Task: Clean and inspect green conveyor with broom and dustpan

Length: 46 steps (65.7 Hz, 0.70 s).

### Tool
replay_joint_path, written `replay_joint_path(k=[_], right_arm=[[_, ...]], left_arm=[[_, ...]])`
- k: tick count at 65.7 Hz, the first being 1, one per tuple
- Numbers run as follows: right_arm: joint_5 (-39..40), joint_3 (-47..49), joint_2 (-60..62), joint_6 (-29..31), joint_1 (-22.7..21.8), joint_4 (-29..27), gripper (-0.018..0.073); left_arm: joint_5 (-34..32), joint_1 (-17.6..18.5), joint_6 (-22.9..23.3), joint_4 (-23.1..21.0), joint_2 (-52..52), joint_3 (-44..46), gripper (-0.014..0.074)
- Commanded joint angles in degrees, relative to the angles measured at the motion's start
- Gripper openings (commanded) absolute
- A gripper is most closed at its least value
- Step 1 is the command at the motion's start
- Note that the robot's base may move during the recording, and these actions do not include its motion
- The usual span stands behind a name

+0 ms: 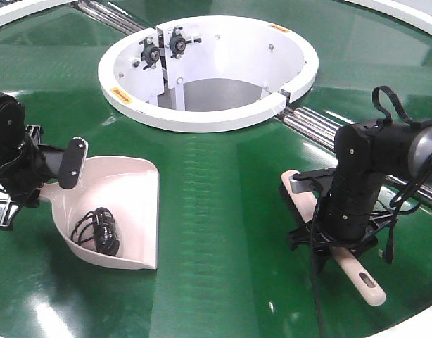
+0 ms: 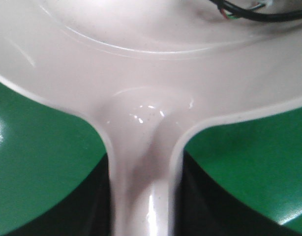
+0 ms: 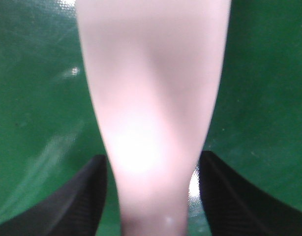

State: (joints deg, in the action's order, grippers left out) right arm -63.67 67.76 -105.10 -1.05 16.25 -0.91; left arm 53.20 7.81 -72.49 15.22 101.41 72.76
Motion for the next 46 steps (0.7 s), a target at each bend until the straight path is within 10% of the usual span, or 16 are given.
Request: replay_joint_path(k=[1,46], right_arm=[[0.2,1.3,2.4,0.7,-0.2,0.0,0.0457],[1.9,1.4,7.4,0.7,-0.2,0.2,0.0461]], left_arm=[[2.2,0.5,-1.2,-0.4,-2.6,1.2,0.0233],[3.6,0.5,-1.2,-9.6,-9.3,1.2,0.0489]])
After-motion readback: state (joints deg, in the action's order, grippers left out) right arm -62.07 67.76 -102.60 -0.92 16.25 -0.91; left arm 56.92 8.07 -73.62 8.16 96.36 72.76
